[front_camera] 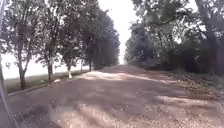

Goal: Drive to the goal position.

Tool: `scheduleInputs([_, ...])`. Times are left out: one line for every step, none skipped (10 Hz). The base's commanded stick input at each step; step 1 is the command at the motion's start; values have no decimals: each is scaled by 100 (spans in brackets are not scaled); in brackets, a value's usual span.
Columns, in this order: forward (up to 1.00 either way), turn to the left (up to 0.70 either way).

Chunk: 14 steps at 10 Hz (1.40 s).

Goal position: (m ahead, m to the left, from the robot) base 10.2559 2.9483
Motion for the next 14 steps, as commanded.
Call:
scheduleInputs([70, -25])
scheduleInputs([70, -11])
scheduleInputs([70, 0])
scheduleInputs([70, 0])
scheduleInputs([70, 0])
scheduleInputs([70, 0])
scheduleInputs([70, 0])
scheduleInputs([70, 0])
scheduleInputs([70, 0])
scheduleInputs([70, 0])
scheduleInputs([70, 0])
scheduleInputs([70, 0])
scheduleInputs([70, 0])
scheduleInputs([70, 0])
